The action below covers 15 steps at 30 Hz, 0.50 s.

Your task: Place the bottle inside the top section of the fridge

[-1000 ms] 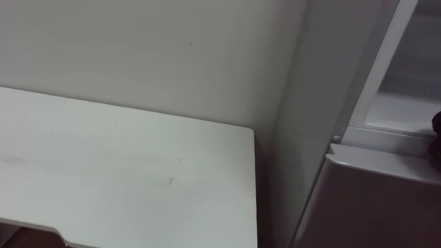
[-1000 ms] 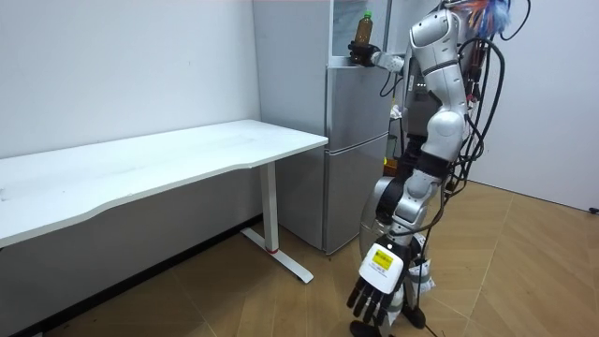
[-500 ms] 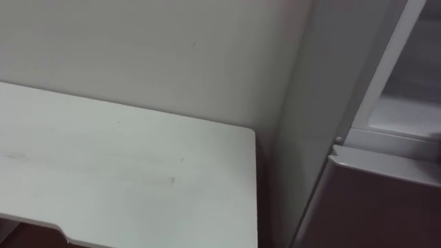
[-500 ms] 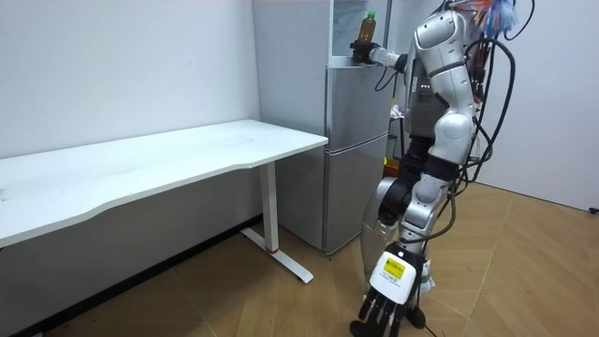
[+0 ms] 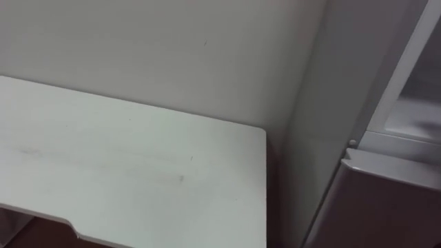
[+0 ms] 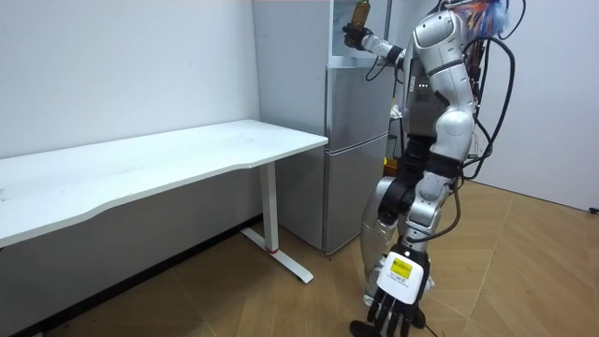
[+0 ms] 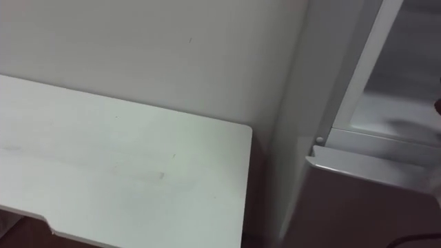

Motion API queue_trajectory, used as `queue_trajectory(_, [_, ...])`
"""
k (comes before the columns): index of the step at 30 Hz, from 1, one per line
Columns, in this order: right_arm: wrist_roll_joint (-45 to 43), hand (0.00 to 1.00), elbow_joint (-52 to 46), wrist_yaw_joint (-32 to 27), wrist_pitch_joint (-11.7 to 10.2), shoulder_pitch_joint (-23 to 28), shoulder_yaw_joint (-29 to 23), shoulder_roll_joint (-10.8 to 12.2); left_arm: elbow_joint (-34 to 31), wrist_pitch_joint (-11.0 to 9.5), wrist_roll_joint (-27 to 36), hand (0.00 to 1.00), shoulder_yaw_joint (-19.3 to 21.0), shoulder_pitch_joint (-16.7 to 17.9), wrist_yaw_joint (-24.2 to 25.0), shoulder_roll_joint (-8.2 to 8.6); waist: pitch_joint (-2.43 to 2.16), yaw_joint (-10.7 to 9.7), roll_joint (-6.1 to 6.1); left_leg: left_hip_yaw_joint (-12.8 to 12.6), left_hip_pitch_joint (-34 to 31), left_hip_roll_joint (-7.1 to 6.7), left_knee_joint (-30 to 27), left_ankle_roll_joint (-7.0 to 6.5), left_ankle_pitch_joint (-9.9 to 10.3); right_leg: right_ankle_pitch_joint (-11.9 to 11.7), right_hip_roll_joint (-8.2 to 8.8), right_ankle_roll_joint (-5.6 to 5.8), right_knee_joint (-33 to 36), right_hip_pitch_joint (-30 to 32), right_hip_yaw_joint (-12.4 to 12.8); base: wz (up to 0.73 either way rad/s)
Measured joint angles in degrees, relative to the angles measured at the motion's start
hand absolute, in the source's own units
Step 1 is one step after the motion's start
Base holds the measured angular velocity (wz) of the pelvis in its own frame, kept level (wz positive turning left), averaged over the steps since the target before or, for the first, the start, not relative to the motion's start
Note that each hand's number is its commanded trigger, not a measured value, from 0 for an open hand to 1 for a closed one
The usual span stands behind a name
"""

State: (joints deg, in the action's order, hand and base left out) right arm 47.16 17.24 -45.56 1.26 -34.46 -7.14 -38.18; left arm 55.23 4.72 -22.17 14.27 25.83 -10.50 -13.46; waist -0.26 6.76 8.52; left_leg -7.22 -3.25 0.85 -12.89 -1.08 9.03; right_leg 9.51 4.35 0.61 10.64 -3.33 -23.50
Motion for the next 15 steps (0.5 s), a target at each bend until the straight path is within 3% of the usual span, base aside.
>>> queue_trajectory(8, [0.2, 1.0, 0.4, 3.6, 0.1, 0.0, 5.0, -0.1, -0.2, 0.2, 0.0, 0.0, -0.1, 0.2, 1.2, -0.03, 0.1, 0.3, -0.03, -0.1, 0.7, 0.37, 0.1, 0.06, 0.0, 0.0, 0.06, 0.01, 0.1, -0.7, -0.2, 0.0])
queue_trajectory(15, [1.9, 1.0, 7.2, 7.7, 0.1, -0.2, 7.2, -0.5, 0.0, 0.9, 0.0, 0.0, -0.8, 0.0, 1.2, -0.65, 0.14, 1.5, 0.46, 0.2, 0.6, 0.39, -0.7, -0.1, 0.1, 0.0, 0.17, 0.03, 0.4, -1.0, -0.5, 0.02])
